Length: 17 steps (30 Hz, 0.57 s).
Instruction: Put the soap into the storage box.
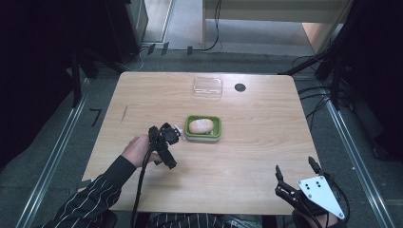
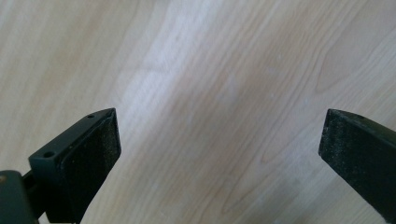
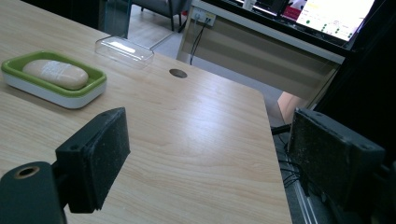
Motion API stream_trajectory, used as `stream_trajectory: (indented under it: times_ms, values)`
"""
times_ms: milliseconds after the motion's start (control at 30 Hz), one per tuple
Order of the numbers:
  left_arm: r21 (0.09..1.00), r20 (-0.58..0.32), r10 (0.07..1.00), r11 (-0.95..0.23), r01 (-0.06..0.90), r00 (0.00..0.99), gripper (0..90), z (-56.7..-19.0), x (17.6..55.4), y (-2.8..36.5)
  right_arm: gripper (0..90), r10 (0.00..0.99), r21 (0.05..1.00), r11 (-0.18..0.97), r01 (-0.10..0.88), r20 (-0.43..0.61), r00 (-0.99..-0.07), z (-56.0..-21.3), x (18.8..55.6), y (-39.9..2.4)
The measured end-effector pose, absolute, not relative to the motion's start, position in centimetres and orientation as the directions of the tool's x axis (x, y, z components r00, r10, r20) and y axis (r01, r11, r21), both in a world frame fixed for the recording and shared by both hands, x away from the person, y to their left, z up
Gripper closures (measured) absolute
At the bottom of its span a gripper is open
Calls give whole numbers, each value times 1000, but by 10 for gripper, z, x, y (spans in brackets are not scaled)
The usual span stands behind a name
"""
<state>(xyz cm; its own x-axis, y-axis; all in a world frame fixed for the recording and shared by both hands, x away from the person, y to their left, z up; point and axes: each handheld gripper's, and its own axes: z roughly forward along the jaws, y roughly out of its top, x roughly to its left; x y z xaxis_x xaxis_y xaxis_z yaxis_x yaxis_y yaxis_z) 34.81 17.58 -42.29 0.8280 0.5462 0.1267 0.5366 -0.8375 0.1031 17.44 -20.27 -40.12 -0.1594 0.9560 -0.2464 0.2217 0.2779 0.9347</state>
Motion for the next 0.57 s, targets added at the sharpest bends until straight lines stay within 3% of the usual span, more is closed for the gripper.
stream_trajectory:
  times_ms: [567]
  values:
    - [103,139,507,-861,497,850,0,-442,316,198,135,956,937,277,214,-246,-160,-401,175,-203]
